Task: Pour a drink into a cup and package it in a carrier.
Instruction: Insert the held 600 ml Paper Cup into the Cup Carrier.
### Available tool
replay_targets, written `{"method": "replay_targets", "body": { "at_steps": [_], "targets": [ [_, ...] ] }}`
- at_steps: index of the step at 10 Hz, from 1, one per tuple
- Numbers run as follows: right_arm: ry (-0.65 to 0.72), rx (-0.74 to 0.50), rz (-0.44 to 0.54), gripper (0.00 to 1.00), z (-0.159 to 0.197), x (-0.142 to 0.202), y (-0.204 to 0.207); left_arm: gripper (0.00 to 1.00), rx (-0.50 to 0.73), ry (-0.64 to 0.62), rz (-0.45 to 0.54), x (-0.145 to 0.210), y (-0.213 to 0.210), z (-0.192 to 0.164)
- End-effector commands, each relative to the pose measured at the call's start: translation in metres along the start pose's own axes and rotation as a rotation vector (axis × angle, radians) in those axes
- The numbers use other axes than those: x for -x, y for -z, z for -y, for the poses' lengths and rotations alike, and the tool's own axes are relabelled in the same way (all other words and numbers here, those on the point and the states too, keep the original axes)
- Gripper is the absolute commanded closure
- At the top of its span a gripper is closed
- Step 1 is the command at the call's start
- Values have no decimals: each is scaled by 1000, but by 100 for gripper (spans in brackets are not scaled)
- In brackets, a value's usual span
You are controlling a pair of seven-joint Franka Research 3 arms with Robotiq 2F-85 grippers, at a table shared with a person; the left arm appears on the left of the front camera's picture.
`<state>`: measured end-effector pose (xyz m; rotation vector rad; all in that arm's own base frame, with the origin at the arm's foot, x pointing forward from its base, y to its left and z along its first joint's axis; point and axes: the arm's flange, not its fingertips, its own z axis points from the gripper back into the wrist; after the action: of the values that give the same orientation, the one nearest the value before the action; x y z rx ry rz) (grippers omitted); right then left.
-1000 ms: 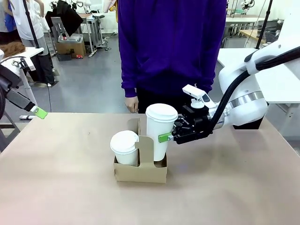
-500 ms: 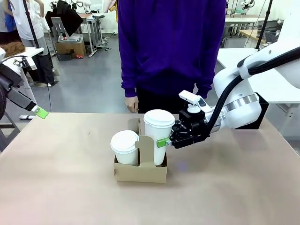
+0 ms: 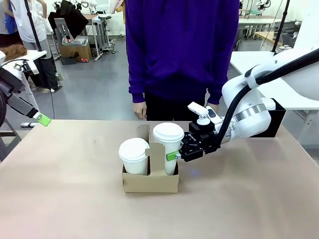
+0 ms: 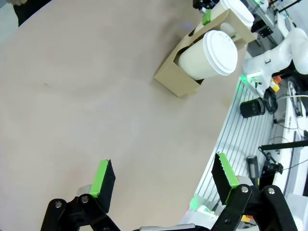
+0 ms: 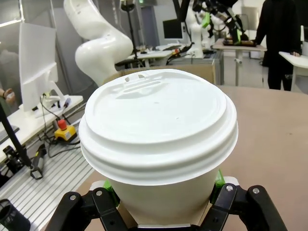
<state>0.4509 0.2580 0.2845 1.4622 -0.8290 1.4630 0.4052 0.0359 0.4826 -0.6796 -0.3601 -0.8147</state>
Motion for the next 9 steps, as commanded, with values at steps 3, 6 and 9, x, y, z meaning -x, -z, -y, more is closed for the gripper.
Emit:
{"method": "replay_targets", "body": {
  "at_steps": [3,6,9],
  "targets": [
    [-75,-64,-59,20,7,10,4,0,-5,3,2,0,-2,2],
    [-105,-73,-70,20,9,17,6,0,-5,3,2,0,-2,2],
    [-127,-65,-83,0,12,22,2,0,-5,3,2,0,-2,2]
  ]
}}
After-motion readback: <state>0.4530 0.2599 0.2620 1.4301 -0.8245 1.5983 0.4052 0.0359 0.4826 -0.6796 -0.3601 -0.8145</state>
